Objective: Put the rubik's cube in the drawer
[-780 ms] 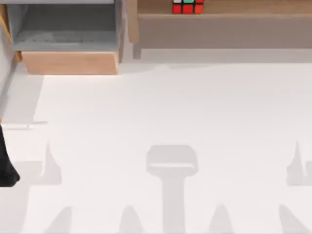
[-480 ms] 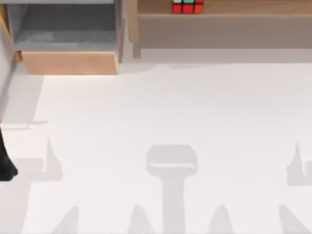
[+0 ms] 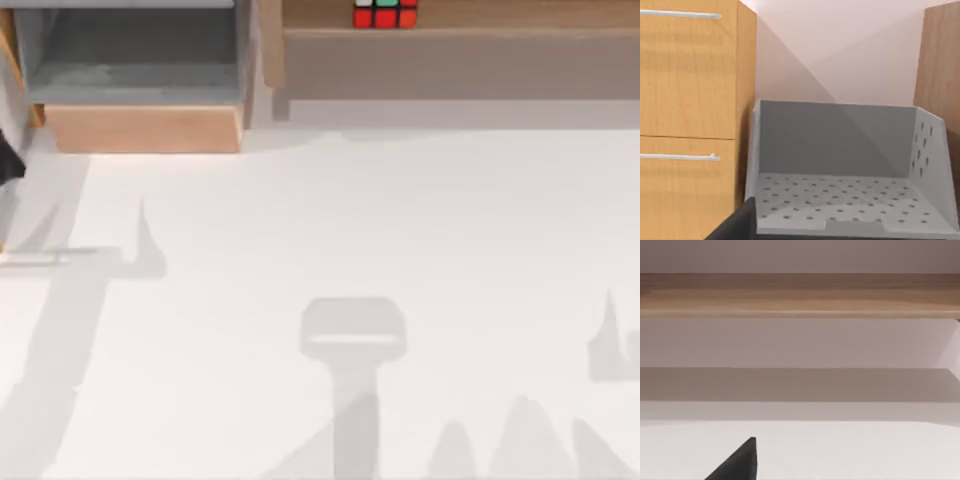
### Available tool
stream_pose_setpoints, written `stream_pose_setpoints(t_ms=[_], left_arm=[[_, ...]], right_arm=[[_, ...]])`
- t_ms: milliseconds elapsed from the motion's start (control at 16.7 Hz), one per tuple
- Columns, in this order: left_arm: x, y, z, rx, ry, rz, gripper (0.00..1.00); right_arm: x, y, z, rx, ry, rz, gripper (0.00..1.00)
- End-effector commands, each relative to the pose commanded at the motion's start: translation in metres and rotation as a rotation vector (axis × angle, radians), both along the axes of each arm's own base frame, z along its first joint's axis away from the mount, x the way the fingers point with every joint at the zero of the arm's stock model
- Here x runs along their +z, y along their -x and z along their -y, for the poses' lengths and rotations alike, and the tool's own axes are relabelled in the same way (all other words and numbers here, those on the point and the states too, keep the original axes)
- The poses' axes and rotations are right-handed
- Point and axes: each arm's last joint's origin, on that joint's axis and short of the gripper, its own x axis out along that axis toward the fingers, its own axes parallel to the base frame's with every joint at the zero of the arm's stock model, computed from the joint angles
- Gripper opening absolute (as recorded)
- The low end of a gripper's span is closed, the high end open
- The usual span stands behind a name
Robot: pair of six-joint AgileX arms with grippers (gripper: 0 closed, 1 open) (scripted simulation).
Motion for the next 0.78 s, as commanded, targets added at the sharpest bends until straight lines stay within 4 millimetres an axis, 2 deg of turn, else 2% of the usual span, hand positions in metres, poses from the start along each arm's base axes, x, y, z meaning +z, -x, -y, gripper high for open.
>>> stream_pose_setpoints(t_ms=[240, 420, 600, 780], left_arm=[[0.048, -0.06, 0.033, -0.025, 0.046, 0.066, 1.0], [0.06, -0.113, 0.074, -0.036, 0.077, 0.08, 1.0], [0.049, -0.161, 0.126, -0.037, 0.094, 0.061, 1.0], [0.018, -0.196, 0.182, -0.031, 0.089, 0.017, 1.0]], right_arm=[[0.0, 0.0, 0.0, 0.0, 0.0, 0.0, 1.0], [0.0, 0.0, 0.0, 0.0, 0.0, 0.0, 1.0], [0.0, 0.0, 0.0, 0.0, 0.0, 0.0, 1.0], [0.0, 0.0, 0.0, 0.0, 0.0, 0.0, 1.0]])
